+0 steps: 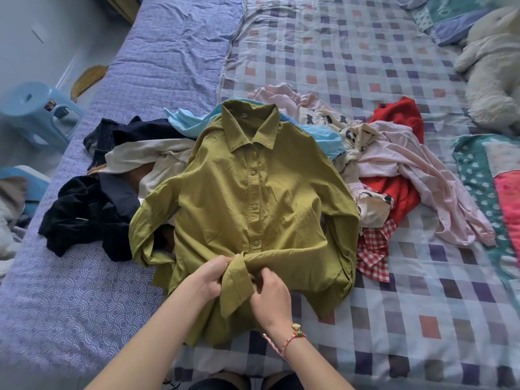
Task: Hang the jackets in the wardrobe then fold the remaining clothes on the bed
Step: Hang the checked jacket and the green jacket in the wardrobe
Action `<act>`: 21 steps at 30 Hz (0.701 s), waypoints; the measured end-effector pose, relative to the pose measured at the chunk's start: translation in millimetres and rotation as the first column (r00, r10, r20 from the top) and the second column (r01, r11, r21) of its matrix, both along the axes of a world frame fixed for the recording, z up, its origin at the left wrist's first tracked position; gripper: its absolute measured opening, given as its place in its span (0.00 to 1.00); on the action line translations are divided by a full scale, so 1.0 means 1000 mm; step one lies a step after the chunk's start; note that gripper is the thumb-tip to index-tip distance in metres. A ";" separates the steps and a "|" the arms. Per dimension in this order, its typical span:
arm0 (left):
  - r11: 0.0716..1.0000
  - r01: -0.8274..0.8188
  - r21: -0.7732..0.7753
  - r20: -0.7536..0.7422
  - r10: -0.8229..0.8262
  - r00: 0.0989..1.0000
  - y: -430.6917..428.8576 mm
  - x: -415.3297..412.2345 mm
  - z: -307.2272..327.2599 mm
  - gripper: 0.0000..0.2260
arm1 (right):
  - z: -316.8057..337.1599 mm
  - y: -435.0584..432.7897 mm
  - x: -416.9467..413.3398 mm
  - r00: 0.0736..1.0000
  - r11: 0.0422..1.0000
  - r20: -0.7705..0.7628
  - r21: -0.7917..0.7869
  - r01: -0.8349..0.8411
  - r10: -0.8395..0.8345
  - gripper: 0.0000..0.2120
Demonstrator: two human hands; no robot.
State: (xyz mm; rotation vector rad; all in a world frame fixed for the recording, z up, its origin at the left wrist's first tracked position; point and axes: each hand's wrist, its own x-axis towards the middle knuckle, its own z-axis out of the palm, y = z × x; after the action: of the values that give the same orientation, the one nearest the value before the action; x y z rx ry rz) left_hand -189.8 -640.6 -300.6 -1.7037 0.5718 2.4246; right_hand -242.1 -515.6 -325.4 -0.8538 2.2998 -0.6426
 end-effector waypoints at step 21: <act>0.381 0.428 -0.820 0.405 -0.143 0.903 -0.155 -0.146 0.025 0.12 | 0.063 -0.114 -0.177 0.945 0.983 0.290 0.048 -0.175 0.154 0.11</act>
State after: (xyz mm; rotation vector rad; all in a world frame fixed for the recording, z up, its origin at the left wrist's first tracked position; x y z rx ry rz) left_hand -335.7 -795.7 -275.5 -1.8895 2.2178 1.5624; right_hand -419.0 -629.7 -262.3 -0.8479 1.9581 -0.5639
